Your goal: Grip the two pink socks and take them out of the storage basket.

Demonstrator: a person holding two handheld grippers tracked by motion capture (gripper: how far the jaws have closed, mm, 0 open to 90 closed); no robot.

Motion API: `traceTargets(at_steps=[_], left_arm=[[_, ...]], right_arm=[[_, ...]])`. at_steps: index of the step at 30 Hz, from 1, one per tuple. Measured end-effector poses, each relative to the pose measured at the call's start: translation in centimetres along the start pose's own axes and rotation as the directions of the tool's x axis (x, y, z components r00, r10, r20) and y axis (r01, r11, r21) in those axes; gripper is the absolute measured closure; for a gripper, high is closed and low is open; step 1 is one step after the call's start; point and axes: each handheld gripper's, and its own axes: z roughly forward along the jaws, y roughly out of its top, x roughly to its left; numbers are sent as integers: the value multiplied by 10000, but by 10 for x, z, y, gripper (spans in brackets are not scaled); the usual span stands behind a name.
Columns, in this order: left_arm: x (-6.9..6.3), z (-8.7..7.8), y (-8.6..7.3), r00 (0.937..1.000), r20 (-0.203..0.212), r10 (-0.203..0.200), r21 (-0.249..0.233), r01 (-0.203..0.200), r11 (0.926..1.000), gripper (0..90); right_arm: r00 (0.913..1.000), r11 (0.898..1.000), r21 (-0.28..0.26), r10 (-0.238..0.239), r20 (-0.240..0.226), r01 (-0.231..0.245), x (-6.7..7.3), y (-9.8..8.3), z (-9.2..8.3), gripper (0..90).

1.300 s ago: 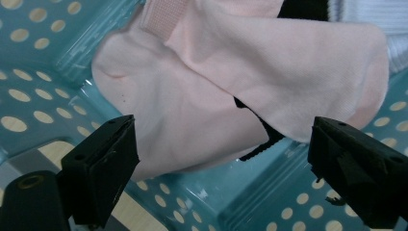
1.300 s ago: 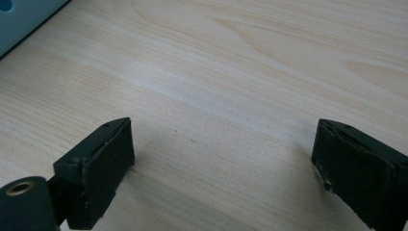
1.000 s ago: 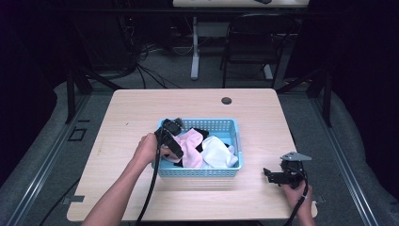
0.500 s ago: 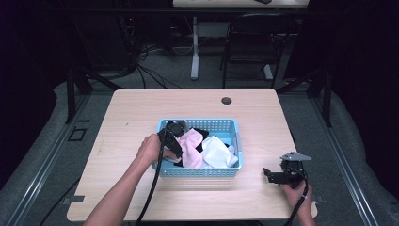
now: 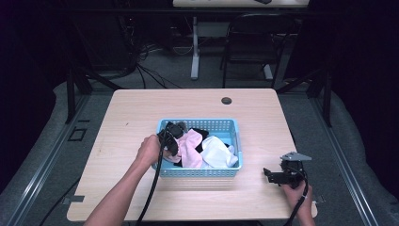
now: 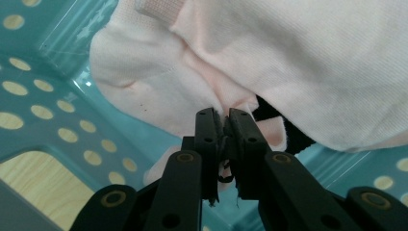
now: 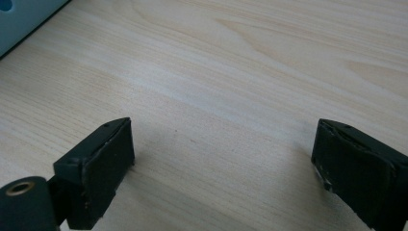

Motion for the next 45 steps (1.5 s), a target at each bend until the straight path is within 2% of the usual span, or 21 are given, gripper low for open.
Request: traceTargets(at_steps=[3,9,19,45], left_arm=[[1,-5,-1,10000,-39,15,-72,-15,10000,840],[3,-24,-1,9998,-178,-13,-454,5,9990,841],[7,-50,0,9993,-384,12,-791,-42,9969,842],[6,-99,4,9979,-626,185,-1556,-281,9874,842]], right_arm=[[10000,10000,-5,5,3,-5,0,0,0,71],[10000,10000,4,0,3,0,0,0,0,71],[10000,10000,-6,6,5,-6,0,0,0,71],[10000,10000,-4,9,5,-9,0,0,0,71]])
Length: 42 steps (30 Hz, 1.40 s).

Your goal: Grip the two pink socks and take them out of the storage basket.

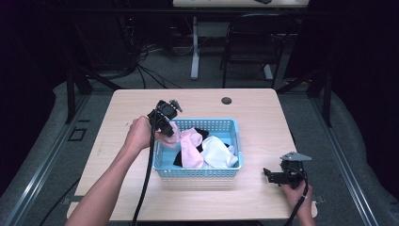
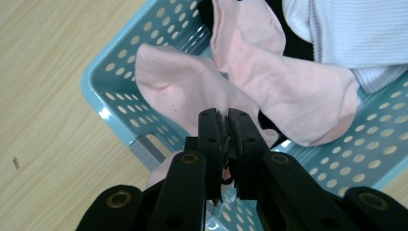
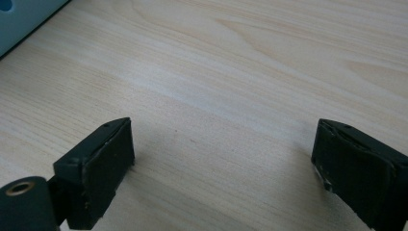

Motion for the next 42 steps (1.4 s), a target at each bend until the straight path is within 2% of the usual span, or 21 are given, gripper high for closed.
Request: traceTargets(at_steps=[8,11,26,42], left_arm=[[0,-20,0,9998,-166,89,-250,-93,9996,842],[1,-24,-1,9999,-70,79,-408,-82,9991,842],[7,-37,-7,9996,-274,29,-252,-36,9997,841],[29,-64,-25,9975,-552,-437,-592,405,9974,841]], right_arm=[[10000,10000,6,-3,2,3,0,0,0,71],[10000,10000,-5,6,4,-6,0,0,0,71],[10000,10000,2,-3,4,3,0,0,0,71],[10000,10000,-4,8,8,-8,0,0,0,71]])
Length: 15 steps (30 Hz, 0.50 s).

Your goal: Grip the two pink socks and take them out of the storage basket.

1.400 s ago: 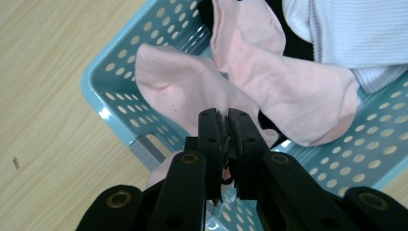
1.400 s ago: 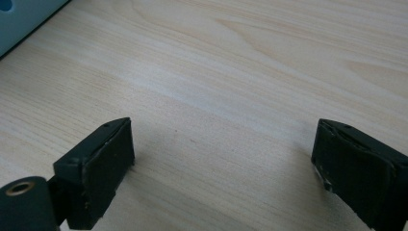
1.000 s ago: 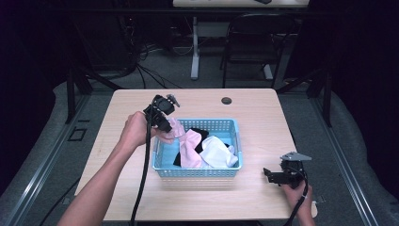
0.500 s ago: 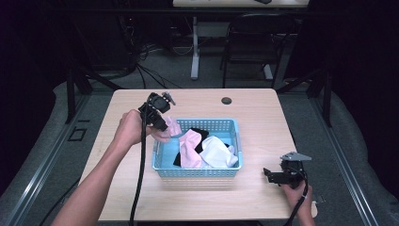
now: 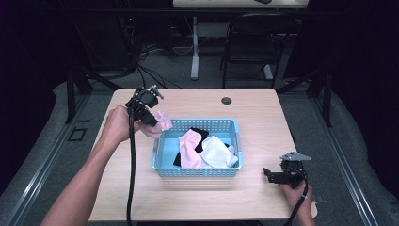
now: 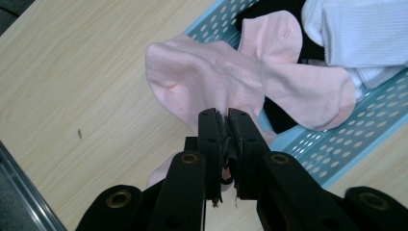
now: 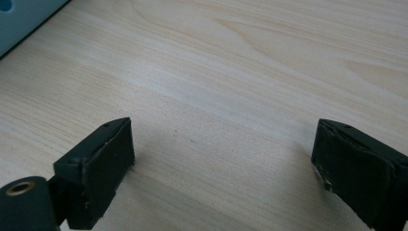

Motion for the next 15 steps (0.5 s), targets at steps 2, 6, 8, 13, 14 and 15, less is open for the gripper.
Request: traceTargets(at_steps=[2,6,8,13,14,15], left_arm=[[3,-2,-3,10000,-31,-86,-8,86,10000,840],[11,-5,-10,9996,-80,-259,-50,258,9997,840],[14,-6,-14,9993,-66,-372,-119,371,9992,840],[24,-8,-25,9981,-134,-604,-62,603,9982,840],[26,-9,-27,9976,-129,-680,-75,679,9977,840],[27,-10,-30,9970,-144,-766,-95,765,9970,840]], right_arm=[[10000,10000,7,-12,-7,12,0,0,0,71],[10000,10000,-5,-2,-1,2,0,0,0,71],[10000,10000,-2,0,-2,0,0,0,0,71],[10000,10000,11,-12,-6,12,0,0,0,71],[10000,10000,9,-11,-6,11,0,0,0,71],[10000,10000,9,-11,-6,11,0,0,0,71]])
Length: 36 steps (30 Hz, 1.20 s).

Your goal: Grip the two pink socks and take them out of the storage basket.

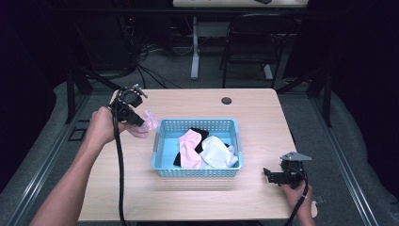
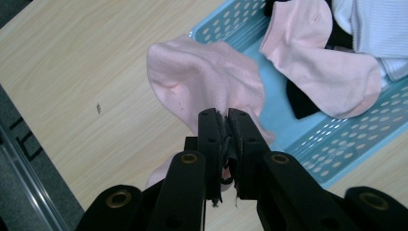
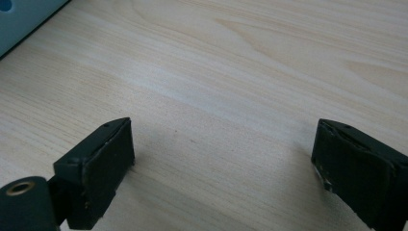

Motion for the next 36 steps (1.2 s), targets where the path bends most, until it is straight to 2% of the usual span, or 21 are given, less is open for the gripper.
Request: traceTargets(at_steps=[2,10,21,28,36], left_arm=[[4,-1,-4,10000,-45,-55,27,55,10000,840],[25,0,-27,9973,-215,-703,-56,702,9975,840],[47,13,-54,9907,-271,-1332,278,1339,9906,841],[60,25,-70,9824,-217,-1857,331,1864,9819,840],[62,52,-88,9749,-121,-2225,530,2228,9734,840]], right_arm=[[10000,10000,-7,9,6,-9,0,0,0,71],[10000,10000,-10,6,4,-6,0,0,0,71],[10000,10000,3,-5,-3,5,0,0,0,71],[10000,10000,-3,-4,0,4,0,0,0,71],[10000,10000,2,-3,-1,3,0,0,0,71]])
